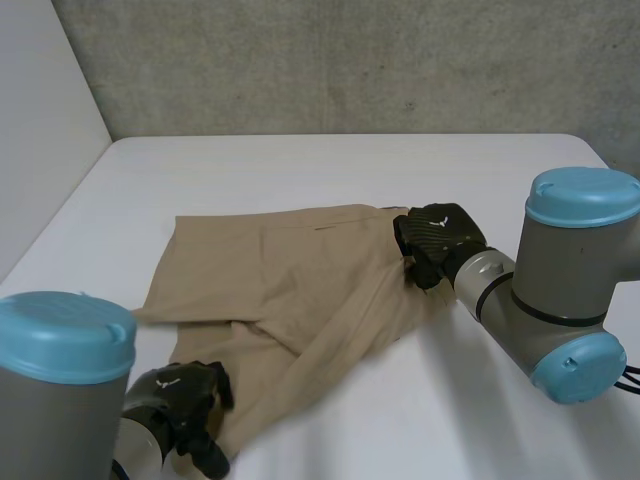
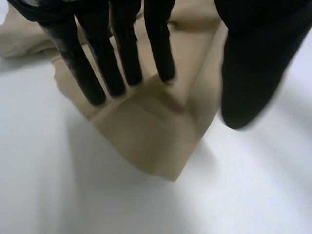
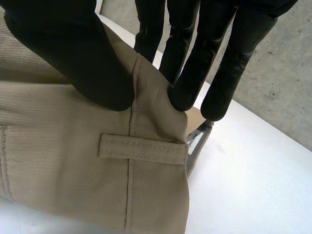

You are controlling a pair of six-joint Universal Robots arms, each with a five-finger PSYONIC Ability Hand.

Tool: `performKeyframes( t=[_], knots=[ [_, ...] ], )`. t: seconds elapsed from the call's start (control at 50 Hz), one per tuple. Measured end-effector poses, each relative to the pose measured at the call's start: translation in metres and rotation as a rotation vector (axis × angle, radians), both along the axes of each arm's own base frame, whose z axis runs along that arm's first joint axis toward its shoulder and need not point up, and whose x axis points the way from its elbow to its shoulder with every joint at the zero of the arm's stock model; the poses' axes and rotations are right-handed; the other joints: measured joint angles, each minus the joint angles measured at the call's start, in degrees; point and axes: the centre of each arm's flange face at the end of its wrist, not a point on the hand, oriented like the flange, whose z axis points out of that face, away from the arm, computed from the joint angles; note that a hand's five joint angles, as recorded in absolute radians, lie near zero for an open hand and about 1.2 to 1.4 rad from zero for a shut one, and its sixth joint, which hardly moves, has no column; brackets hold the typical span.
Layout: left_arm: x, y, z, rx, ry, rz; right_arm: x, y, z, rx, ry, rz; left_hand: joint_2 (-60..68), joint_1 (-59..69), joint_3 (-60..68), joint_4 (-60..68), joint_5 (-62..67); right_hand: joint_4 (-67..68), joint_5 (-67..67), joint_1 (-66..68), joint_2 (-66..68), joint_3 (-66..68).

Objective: Fold the shorts.

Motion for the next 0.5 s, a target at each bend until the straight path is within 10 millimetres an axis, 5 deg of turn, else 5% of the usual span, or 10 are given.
performKeyframes(
  t=[0.02,0.08,0.1,0.12,0.34,0.5],
  knots=[
    [0.0,-0.001,-0.004,0.002,-0.017,0.008,0.0,0.0,0.0,0.0,0.0,0.0,11.7,13.3,11.6,11.6,11.4,0.0,0.0,0.0,0.0,0.0],
    [0.0,-0.002,-0.01,-0.004,-0.046,0.019,-0.001,-0.001,0.001,-0.003,0.002,-0.005,11.7,13.3,11.6,11.6,11.4,0.0,0.0,0.0,0.0,0.0],
    [-0.001,-0.002,-0.013,-0.013,-0.058,0.022,-0.002,-0.001,0.001,-0.004,0.004,-0.007,31.0,31.6,30.9,30.4,30.2,0.0,0.0,0.0,0.0,0.0],
    [-0.001,-0.002,-0.014,-0.021,-0.065,0.021,-0.003,-0.001,0.002,-0.005,0.007,-0.008,35.3,32.1,35.1,35.2,33.6,0.0,0.0,0.0,0.0,0.0],
    [-0.008,0.014,0.024,-0.184,-0.111,-0.119,-0.021,0.027,0.014,-0.024,0.227,0.101,36.5,32.1,36.2,36.2,33.6,0.0,0.0,0.0,0.0,0.1],
    [0.001,0.028,0.072,-0.294,-0.159,-0.233,-0.068,0.056,0.033,-0.01,0.581,0.224,36.6,32.1,36.2,36.2,33.6,0.0,0.0,0.0,0.0,0.1]
  ],
)
